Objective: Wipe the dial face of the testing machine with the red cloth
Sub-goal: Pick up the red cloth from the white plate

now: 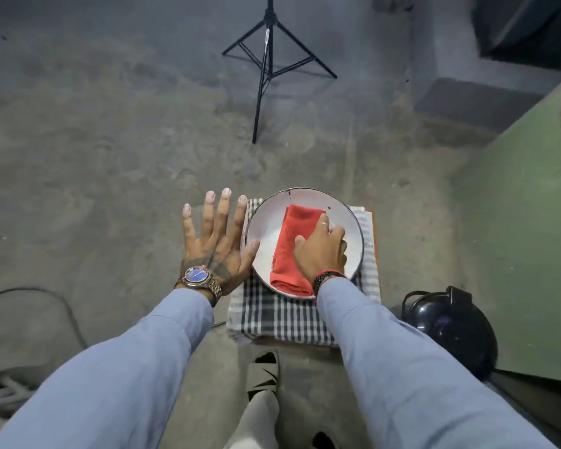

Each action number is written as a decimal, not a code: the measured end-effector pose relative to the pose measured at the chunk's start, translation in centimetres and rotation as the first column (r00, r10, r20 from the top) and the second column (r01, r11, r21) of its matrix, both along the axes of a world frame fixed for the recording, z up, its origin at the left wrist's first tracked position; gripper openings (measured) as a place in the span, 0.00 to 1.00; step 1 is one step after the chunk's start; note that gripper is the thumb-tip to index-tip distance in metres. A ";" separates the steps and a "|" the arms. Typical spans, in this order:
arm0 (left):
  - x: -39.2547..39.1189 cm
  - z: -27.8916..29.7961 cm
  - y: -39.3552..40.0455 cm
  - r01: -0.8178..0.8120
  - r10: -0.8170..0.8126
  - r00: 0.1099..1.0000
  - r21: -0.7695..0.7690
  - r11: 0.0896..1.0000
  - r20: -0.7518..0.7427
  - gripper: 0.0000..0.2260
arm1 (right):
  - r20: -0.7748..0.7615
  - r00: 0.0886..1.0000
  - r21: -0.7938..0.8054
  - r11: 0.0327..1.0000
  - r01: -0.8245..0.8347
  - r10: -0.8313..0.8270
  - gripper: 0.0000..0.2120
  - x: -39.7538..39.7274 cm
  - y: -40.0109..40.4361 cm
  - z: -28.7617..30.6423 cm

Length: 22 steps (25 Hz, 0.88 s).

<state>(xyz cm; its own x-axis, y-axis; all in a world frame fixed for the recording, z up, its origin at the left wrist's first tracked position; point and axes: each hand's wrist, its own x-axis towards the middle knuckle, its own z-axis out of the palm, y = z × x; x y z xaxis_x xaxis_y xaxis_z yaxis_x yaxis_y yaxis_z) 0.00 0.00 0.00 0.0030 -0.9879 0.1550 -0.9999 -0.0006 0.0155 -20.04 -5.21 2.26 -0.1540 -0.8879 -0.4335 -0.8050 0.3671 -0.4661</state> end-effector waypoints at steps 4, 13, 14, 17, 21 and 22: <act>1.6 -2.4 -2.7 -0.017 0.018 0.999 0.019 1.000 -0.029 0.39 | 0.010 0.932 0.148 0.923 0.356 -0.362 0.46 2.0 -3.7 -2.9; 1.9 -1.7 -6.4 -0.029 0.027 0.998 -0.035 0.999 -0.056 0.37 | 0.543 0.557 0.423 0.777 0.466 -0.629 0.18 0.1 -4.5 -2.7; 1.9 -1.0 -6.7 -0.032 0.029 0.998 -0.045 0.998 -0.063 0.37 | 0.654 0.385 0.495 0.753 0.433 -0.652 0.21 -0.1 -4.3 -2.2; 1.3 1.8 -7.2 -0.028 0.023 0.998 -0.100 0.995 -0.051 0.36 | 0.800 -0.041 0.591 0.773 0.230 -0.599 0.31 -2.0 -3.1 0.4; -0.5 7.7 -7.5 -0.003 0.002 1.000 -0.148 0.989 -0.011 0.37 | 0.872 -0.339 0.411 0.905 0.111 -0.354 0.38 -4.3 -1.2 5.6; -1.3 9.8 -7.6 0.012 -0.013 1.000 -0.162 0.987 -0.001 0.37 | 0.868 -0.397 0.370 0.922 0.114 -0.299 0.41 -4.9 -0.9 7.3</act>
<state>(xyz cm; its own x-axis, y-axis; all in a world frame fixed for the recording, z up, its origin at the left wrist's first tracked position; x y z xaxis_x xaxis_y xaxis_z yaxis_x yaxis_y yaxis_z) -1.34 -7.59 9.75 -0.0087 -0.9498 0.3127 -0.9998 0.0145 0.0162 -24.94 -6.08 9.52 0.3543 -0.8794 -0.3180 0.7860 0.4643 -0.4081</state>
